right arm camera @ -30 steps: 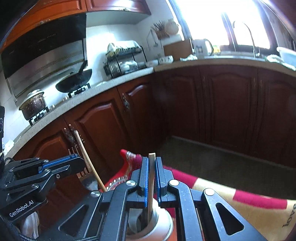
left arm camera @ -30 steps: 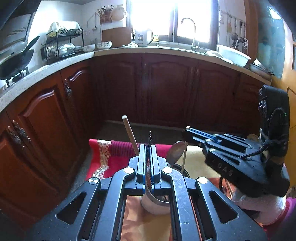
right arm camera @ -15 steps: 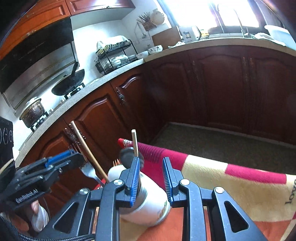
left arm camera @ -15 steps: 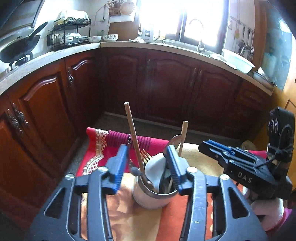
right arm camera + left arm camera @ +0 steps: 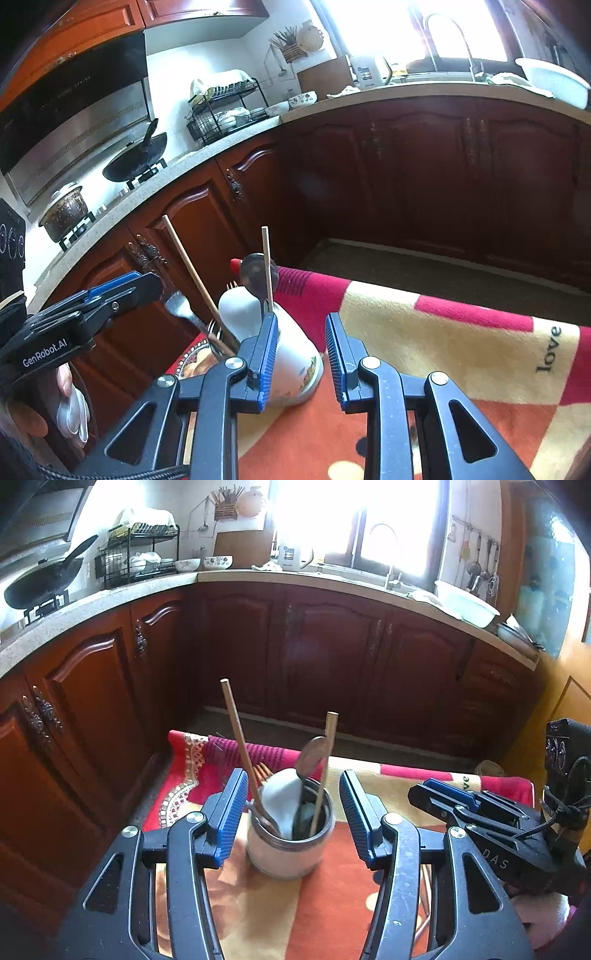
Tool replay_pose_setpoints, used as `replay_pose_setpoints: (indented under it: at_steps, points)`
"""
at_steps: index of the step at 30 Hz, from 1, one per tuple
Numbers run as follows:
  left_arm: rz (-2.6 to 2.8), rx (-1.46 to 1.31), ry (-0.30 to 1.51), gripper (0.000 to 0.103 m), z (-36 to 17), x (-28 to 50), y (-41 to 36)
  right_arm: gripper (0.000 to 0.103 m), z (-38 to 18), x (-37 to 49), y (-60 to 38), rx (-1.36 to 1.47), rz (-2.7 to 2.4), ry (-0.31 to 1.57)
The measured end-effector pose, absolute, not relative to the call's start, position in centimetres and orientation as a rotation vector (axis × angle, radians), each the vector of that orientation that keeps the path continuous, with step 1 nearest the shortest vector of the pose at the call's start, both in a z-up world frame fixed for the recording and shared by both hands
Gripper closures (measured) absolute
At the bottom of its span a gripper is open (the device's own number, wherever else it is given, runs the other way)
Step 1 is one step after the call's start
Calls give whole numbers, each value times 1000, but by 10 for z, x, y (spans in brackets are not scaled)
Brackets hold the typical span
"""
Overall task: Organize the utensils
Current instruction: 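Lower the fork and chopstick into the holder and open both tools, then move both tools back over the remaining spoons on the blanket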
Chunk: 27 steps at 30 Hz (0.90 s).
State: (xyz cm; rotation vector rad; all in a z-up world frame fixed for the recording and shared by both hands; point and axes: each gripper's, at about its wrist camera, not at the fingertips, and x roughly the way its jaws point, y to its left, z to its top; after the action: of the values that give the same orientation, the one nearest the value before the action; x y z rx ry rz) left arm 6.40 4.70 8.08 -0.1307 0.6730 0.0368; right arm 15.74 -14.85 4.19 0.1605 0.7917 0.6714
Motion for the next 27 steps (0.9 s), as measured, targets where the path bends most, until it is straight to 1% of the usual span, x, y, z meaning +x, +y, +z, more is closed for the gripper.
replay_pose_setpoints:
  at_steps: [2,6,9,18,27]
  points:
    - [33,-126,665,51,84,60,43,77,43,151,-156,158,661,793]
    - [31,-124,649,44,89,55,36,76,46,143,-168,156,645,797]
    - [29,-129,646,43,92,50,34,76,47,137,-177,159,642,800]
    - [5,-120,641,42,98,35,18,75,51,120,-203,149,603,797]
    - [-57,-108,673,42,89,26,-12,75,45,104,-231,137,548,823]
